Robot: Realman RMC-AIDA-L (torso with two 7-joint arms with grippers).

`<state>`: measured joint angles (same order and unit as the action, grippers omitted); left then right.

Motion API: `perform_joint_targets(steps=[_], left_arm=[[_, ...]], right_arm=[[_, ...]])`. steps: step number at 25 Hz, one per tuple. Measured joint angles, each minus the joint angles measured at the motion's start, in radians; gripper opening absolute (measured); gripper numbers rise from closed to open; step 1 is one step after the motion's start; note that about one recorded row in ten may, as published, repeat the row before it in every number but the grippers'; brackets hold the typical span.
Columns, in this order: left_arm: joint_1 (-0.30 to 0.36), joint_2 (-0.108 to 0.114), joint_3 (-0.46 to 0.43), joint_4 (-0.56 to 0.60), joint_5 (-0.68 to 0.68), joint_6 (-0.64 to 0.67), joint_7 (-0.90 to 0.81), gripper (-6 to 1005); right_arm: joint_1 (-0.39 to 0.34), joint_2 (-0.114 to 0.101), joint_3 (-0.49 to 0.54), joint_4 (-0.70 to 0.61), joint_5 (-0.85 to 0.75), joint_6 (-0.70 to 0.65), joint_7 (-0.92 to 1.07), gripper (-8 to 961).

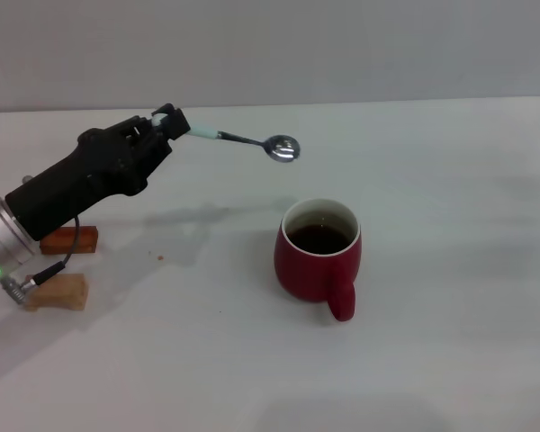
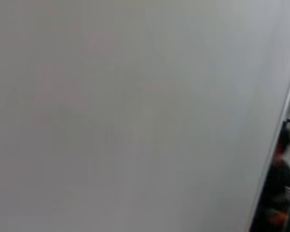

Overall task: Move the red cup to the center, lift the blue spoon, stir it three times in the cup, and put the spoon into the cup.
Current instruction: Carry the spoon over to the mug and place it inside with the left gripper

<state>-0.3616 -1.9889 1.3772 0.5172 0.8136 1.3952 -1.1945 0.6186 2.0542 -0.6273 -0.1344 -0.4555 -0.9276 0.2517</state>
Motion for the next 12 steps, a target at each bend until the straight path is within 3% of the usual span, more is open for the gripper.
perform_joint_targets(steps=[12], left_arm=[[-0.026, -0.002, -0.038, 0.041, 0.146, 0.009, -0.076, 144]], right_arm=[[-0.004, 0.0, -0.001, 0.001, -0.002, 0.001, 0.0, 588]])
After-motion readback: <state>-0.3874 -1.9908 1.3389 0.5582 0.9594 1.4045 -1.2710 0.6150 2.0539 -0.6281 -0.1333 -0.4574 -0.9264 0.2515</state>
